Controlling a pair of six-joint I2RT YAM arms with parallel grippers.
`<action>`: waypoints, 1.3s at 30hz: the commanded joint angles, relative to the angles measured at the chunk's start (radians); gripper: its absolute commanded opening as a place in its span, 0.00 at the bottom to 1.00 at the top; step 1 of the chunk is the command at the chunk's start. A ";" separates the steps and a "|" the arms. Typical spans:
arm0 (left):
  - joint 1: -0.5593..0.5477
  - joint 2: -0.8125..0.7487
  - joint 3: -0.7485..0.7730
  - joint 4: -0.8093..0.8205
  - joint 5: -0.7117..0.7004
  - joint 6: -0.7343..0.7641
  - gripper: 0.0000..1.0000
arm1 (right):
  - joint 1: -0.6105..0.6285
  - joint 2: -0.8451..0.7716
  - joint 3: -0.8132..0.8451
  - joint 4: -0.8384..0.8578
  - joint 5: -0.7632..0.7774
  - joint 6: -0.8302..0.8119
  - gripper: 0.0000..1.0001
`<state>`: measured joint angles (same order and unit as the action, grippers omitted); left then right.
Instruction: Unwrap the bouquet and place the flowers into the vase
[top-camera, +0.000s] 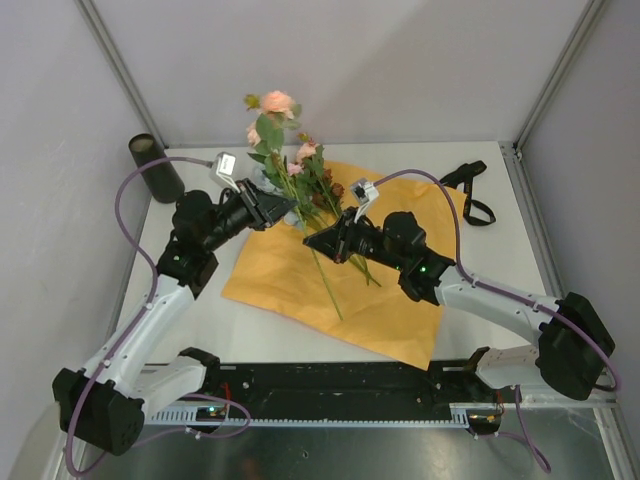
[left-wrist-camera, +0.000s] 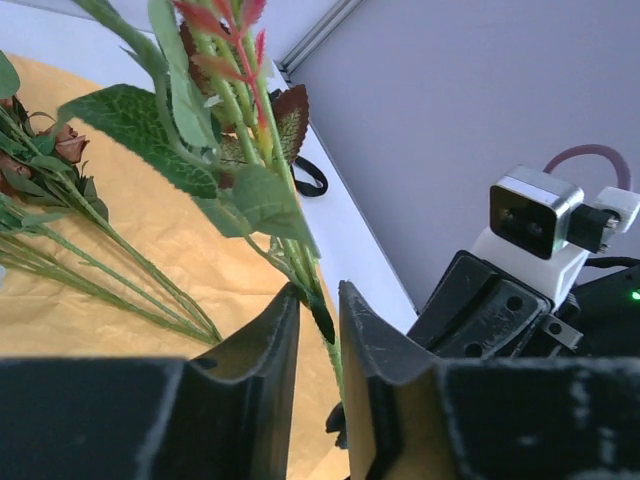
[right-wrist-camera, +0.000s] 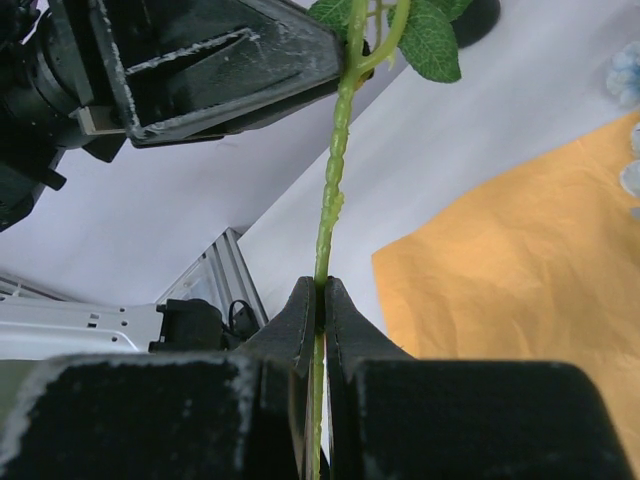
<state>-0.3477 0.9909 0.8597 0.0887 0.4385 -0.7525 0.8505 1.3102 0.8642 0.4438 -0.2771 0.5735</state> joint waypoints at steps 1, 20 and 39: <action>-0.010 0.027 -0.007 0.045 0.015 -0.003 0.24 | 0.022 -0.001 -0.001 0.074 -0.016 -0.010 0.00; -0.017 0.050 -0.030 0.059 0.027 -0.039 0.02 | 0.041 0.040 -0.004 0.084 0.010 -0.015 0.00; -0.002 -0.024 0.098 0.143 -0.547 0.426 0.00 | 0.041 -0.086 -0.007 -0.141 0.050 -0.075 0.98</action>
<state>-0.3603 0.9985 0.8570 0.1394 0.1616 -0.5598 0.8871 1.3029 0.8505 0.3611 -0.2493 0.5385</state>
